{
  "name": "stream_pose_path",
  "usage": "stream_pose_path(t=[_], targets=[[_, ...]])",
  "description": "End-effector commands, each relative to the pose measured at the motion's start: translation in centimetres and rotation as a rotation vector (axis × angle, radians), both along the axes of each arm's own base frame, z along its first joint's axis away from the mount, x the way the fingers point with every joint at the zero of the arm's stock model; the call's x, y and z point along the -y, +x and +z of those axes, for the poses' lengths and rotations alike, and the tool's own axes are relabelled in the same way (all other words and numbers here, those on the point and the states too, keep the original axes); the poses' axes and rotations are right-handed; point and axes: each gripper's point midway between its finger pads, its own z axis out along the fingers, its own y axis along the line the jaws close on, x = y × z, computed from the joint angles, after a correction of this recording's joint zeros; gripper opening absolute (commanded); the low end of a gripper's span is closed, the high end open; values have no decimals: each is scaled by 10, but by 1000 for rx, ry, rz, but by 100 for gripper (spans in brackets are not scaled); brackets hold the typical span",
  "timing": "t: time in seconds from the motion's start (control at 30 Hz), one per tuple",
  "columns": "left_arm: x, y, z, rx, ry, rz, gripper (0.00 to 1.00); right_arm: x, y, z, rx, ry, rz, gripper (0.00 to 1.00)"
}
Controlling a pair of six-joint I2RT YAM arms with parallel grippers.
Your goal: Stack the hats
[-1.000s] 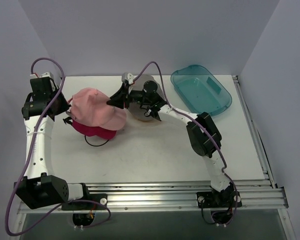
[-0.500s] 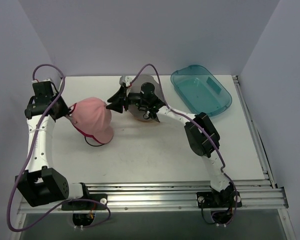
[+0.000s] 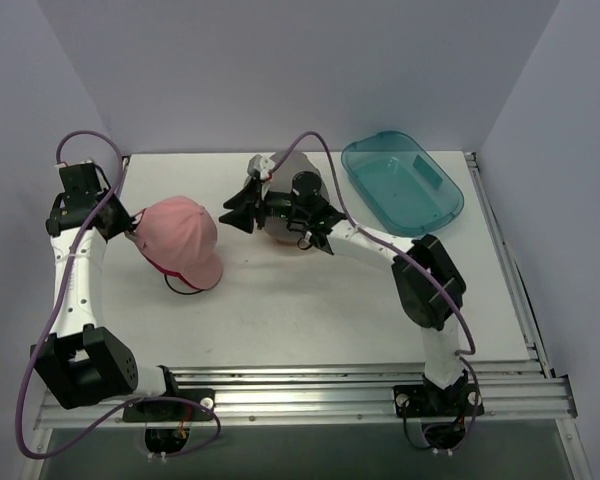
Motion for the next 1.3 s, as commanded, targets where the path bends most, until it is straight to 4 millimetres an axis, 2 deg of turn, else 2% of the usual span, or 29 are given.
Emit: stream_pose_path(t=[0.0, 0.03, 0.07, 0.1, 0.13, 0.17, 0.2, 0.23, 0.27, 0.33, 0.43, 0.57, 0.77, 0.93, 1.1, 1.27], targets=[[-18, 18, 16, 84, 22, 60, 2, 23, -29, 74, 110, 127, -44, 39], [-19, 21, 16, 85, 20, 60, 2, 27, -33, 74, 108, 130, -63, 40], [-20, 23, 20, 94, 21, 67, 3, 36, -42, 91, 128, 155, -72, 40], [-19, 24, 21, 97, 16, 66, 4, 40, -48, 93, 110, 157, -82, 40], [-19, 26, 20, 97, 12, 65, 10, 46, -47, 82, 69, 143, -124, 40], [-19, 28, 23, 103, 11, 62, 14, 56, -54, 97, 68, 169, -140, 40], [-19, 28, 23, 99, 14, 62, 18, 62, -57, 97, 48, 171, -159, 40], [-21, 28, 21, 92, 17, 66, 20, 67, -63, 82, 3, 156, -169, 40], [-21, 28, 17, 82, 20, 68, 26, 76, -68, 91, 5, 178, -195, 40], [-24, 27, 12, 64, 30, 71, 31, 82, -78, 84, -10, 178, -207, 40], [-26, 26, 2, 35, 38, 76, 33, 84, -91, 58, -62, 119, -224, 40], [-29, 24, -10, 9, 48, 78, 33, 87, -105, 42, -110, 70, -245, 39], [-29, 22, -34, -61, 43, 78, 33, 91, -126, 31, -85, 22, -244, 39], [-25, 19, -50, -104, 18, 67, 33, 99, -122, 29, -70, -4, -305, 40], [-23, 11, -65, -149, 4, 74, 33, 93, -119, 27, -94, -18, -306, 39], [-18, 6, -66, -148, -14, 67, 32, 95, -117, 25, -99, -24, -339, 39]])
